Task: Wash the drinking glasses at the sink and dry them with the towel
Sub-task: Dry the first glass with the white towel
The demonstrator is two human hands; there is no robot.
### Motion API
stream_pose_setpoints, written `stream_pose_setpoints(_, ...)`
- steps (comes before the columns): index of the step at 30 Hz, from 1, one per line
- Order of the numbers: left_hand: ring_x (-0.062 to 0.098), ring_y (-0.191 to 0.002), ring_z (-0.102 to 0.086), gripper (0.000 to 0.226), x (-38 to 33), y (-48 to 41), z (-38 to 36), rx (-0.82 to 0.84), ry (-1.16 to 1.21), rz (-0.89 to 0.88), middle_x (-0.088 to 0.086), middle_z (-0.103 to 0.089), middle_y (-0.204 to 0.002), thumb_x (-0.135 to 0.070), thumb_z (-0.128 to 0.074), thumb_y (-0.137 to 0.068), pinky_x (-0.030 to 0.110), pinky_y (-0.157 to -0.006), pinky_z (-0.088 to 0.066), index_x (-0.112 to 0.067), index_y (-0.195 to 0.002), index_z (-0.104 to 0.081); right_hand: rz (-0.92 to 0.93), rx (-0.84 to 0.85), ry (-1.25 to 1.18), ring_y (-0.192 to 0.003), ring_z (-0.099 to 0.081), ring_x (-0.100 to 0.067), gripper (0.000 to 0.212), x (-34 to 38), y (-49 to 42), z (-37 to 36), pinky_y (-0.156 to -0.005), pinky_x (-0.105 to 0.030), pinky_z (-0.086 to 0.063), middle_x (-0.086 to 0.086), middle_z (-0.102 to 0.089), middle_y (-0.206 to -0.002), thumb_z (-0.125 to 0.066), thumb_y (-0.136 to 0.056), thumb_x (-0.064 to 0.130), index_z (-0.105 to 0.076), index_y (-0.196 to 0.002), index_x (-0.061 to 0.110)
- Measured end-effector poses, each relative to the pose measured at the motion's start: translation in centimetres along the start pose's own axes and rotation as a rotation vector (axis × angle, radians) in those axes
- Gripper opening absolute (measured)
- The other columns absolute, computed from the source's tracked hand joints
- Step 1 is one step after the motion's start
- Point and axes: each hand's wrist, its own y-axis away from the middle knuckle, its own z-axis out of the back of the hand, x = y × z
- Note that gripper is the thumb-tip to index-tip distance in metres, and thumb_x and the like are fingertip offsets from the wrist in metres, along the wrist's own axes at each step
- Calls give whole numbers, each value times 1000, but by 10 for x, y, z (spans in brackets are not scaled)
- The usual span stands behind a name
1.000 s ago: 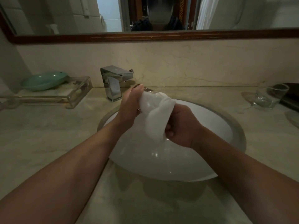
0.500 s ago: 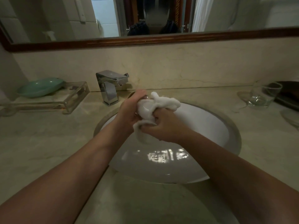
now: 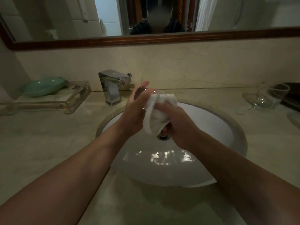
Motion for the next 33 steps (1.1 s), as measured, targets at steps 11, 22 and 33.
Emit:
stream_pose_setpoints(11, 32, -110, -64, 41, 7, -6, 4, -88, 126, 232, 25, -64, -120, -27, -52, -105, 35, -91, -57, 5, -128, -62, 523, -40, 1131, -78, -69, -20, 29, -14, -10, 9, -68, -31, -53, -3, -73, -88, -74, -87, 34, -74, -105, 12)
stream_pose_setpoints(22, 5, -85, -72, 29, -2, 7, -8, -138, -44, 16, -1, -68, -111, -24, -56, -104, 21, -65, -60, -18, -133, -56, -107, 140, -593, -46, -49, -7, 6, 11, 15, -9, -43, -21, -44, -3, -59, -71, -54, -98, 14, -55, -103, 9)
stream_pose_setpoints(33, 22, -91, -73, 36, -10, 1, -8, 4, 119, 200, 10, -76, -100, -38, -56, -101, 34, -80, -59, -15, -94, -82, 606, -228, 1273, -60, -59, -22, 7, -13, -4, 11, -59, -21, -34, 4, -62, -65, -61, -77, 25, -62, -70, 21)
